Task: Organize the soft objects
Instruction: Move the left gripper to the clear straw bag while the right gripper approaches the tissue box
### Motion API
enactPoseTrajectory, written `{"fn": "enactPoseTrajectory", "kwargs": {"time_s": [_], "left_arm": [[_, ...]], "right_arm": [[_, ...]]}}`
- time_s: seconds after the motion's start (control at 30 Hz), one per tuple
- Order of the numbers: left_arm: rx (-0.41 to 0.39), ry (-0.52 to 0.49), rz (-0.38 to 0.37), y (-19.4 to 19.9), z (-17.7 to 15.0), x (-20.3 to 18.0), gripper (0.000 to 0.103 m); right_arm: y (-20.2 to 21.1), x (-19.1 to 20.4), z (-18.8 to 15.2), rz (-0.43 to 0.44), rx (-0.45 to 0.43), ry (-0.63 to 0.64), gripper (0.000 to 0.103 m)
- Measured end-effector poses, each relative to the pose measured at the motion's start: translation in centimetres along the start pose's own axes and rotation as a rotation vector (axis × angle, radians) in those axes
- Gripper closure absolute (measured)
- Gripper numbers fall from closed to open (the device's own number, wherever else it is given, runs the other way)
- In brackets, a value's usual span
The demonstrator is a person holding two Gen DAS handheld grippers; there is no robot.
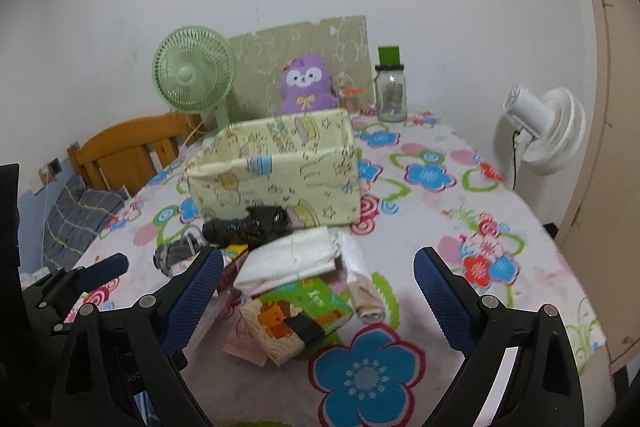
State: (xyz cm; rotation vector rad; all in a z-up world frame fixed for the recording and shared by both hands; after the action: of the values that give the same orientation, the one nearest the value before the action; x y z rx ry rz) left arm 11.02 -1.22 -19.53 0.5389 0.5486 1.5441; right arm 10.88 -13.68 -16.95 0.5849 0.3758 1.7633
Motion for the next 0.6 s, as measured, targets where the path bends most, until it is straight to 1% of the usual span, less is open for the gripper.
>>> {"fn": "enactPoseTrajectory", "kwargs": {"time_s": [0.23,0.43,0.53,0.57,0.6], "left_arm": [[0.042,0.002,-0.006,-1.3,-1.5,-0.2,0.025],[0.084,-0.006,-0.018,-2.6,-2.6,-0.6,0.031],[0.096,-0.005,-0.020,-3.0,-2.9,-0.6,0.036],[0.105,-0.003,-0.022,-3.3,-3.1,-0.6,0.040],[0.114,-0.002,-0.024,-3.5,-3.2,-0.6,0.046]], "right_arm": [[-1.6,0.2,-1.6,0.002,0.044,-0.009,0.008],[-3.3,0.5,-2.8,-0.001,0.098,-0.013,0.009],[-3.9,0.6,-3.3,-0.005,0.121,-0.018,0.009],[-4.2,0.6,-3.5,-0.007,0.132,-0.022,0.010],[-4.4,0.7,-3.7,-0.007,0.142,-0.024,0.011]]}}
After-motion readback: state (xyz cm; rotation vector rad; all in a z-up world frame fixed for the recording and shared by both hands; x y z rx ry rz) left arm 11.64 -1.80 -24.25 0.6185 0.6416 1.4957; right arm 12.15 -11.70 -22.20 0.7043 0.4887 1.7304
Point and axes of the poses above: each gripper's, at about its wrist camera, not at the fingertips, and y roughly against the way its jaws point, x to its left, z to its top, the point moved 10 cm from there along -y, roughly the way its jaws point, and after that the axes turned 4 degrees about z, right-handed, at the moved point
